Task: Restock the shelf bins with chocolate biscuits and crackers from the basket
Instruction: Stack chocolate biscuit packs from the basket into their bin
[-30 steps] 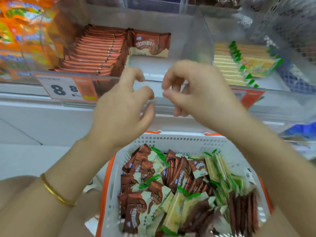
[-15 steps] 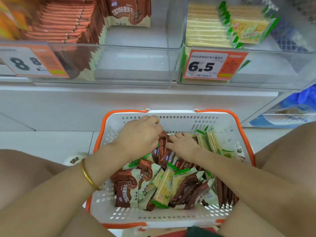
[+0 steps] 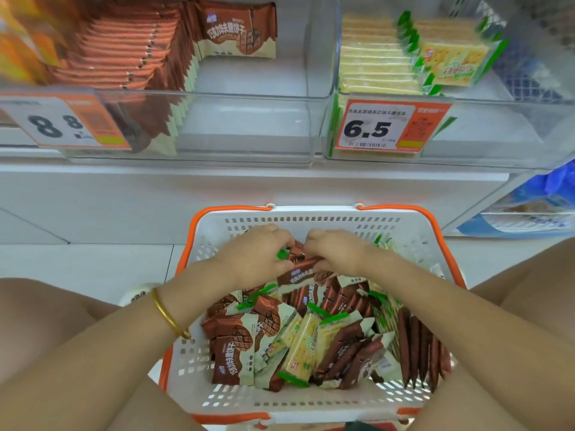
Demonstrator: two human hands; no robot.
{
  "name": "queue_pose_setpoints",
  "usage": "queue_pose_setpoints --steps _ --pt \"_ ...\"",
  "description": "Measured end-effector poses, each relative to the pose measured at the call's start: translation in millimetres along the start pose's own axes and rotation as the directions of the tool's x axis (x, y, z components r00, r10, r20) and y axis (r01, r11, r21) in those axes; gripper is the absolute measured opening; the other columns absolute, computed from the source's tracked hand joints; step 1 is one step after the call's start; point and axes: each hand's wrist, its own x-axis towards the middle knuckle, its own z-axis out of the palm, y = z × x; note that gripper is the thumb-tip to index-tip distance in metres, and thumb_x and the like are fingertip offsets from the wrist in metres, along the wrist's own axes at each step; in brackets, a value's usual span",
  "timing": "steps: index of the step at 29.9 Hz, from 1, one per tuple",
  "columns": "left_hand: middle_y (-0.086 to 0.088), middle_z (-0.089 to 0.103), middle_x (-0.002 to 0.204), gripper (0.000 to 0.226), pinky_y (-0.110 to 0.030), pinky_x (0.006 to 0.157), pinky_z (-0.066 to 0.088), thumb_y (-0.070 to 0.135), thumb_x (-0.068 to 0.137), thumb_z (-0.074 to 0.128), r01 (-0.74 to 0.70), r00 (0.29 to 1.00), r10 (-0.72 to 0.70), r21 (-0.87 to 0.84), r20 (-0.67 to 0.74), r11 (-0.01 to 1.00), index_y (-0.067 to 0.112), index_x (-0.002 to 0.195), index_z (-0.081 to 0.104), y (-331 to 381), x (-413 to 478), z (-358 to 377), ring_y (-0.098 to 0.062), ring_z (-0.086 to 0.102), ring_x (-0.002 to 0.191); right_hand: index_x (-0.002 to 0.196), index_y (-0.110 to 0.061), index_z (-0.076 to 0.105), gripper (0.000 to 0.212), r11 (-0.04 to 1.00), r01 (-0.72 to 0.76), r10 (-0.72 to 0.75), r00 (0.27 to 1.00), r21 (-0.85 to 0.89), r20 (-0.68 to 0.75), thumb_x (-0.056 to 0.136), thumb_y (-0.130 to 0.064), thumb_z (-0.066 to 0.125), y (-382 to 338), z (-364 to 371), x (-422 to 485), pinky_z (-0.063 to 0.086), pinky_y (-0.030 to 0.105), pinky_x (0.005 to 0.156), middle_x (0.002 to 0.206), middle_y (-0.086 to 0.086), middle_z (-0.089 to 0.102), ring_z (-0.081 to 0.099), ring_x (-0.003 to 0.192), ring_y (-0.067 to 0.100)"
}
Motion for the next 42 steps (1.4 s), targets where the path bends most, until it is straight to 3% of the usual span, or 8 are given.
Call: queue_pose_setpoints --steps 7,13,16,18,20,26,34,42 --pt "-0.001 0.064 0.085 0.015 -0.025 0.068 0.047 0.023 0.088 0.065 0.039 0.986 -0.101 -0.414 -0.129 0.909 0.016 0.101 0.063 -1.9 -23.6 -55.0 -0.013 0.057 0.075 0.096 -0.019 0.056 0.009 0.861 0.049 0.069 0.975 0.506 -0.210 0.090 -0.019 0.063 -31.5 -84.5 -40.5 0.045 0.021 0.068 0.080 -0.010 0.058 0.056 0.072 0.005" --pt "0.001 0.069 0.080 0.023 -0.016 0.059 0.049 0.012 0.084 0.067 -0.140 0.952 -0.091 -0.678 -0.293 0.722 0.021 0.105 0.064 1.8 -63.3 -124.9 -0.004 0.063 0.069 0.098 -0.016 0.065 0.022 0.886 0.033 0.126 0.943 0.463 -0.308 0.080 -0.025 0.074 -78.6 -174.6 -72.9 0.055 0.029 0.069 0.089 -0.003 0.071 0.068 0.075 0.011" --pt "0.006 0.066 0.083 0.021 -0.015 0.063 0.050 0.018 0.088 0.064 -0.293 0.754 -0.279 -0.684 -0.595 0.668 0.022 0.108 0.059 -9.2 -68.1 -167.1 0.000 0.064 0.072 0.093 -0.015 0.070 0.018 0.884 0.067 0.159 0.887 0.462 -0.434 0.080 -0.026 0.074 -95.1 -228.5 -72.9 0.057 0.032 0.072 0.087 0.001 0.073 0.069 0.076 0.014" --pt "0.006 0.064 0.092 0.022 -0.025 0.077 0.051 0.023 0.085 0.061 -0.308 0.475 -0.426 -0.599 -0.770 0.739 0.024 0.107 0.059 -26.1 -60.0 -190.6 -0.009 0.064 0.086 0.091 -0.014 0.072 0.017 0.908 0.074 0.179 0.822 0.413 -0.541 0.080 -0.028 0.074 -102.6 -262.2 -59.2 0.057 0.032 0.071 0.085 -0.001 0.072 0.069 0.076 0.015" --pt "0.002 0.062 0.100 0.029 -0.030 0.088 0.048 0.024 0.083 0.051 -0.175 0.350 -0.381 -0.459 -0.856 0.871 0.017 0.110 0.060 -40.3 -50.9 -200.3 -0.017 0.060 0.097 0.092 -0.013 0.070 0.018 0.942 0.013 0.210 0.759 0.337 -0.616 0.082 -0.028 0.073 -103.4 -289.9 -30.4 0.052 0.025 0.064 0.085 -0.002 0.068 0.064 0.073 0.013" --pt "-0.009 0.063 0.100 0.040 -0.041 0.083 0.041 0.040 0.081 0.037 0.295 0.601 -0.101 0.103 -0.793 0.950 0.017 0.099 0.065 -58.9 -30.5 -175.7 -0.034 0.054 0.100 0.104 -0.014 0.061 0.020 0.906 -0.363 0.417 0.673 0.218 -0.612 0.084 -0.007 0.062 -50.9 -306.2 101.4 0.043 0.030 0.075 0.108 0.009 0.062 0.058 0.096 0.028" --pt "0.001 0.064 0.100 0.053 -0.035 0.081 0.034 0.047 0.079 0.023 0.319 0.627 -0.109 0.126 -0.772 0.939 0.025 0.102 0.066 -63.0 -29.2 -173.2 -0.026 0.052 0.100 0.121 -0.022 0.060 0.032 0.840 -0.526 0.473 0.586 0.135 -0.658 0.089 -0.017 0.061 -10.0 -291.6 169.8 0.035 0.041 0.099 0.128 0.011 0.049 0.038 0.125 0.034" --pt "0.004 0.064 0.097 0.045 -0.036 0.084 0.034 0.044 0.083 0.030 0.302 0.634 -0.108 0.117 -0.766 0.946 0.025 0.098 0.067 -63.8 -27.4 -171.3 -0.024 0.053 0.098 0.130 -0.011 0.045 0.054 0.876 -0.482 0.282 0.524 -0.006 -0.804 0.082 -0.020 0.070 -10.5 -276.5 177.0 0.035 0.045 0.097 0.129 0.015 0.049 0.042 0.120 0.036"
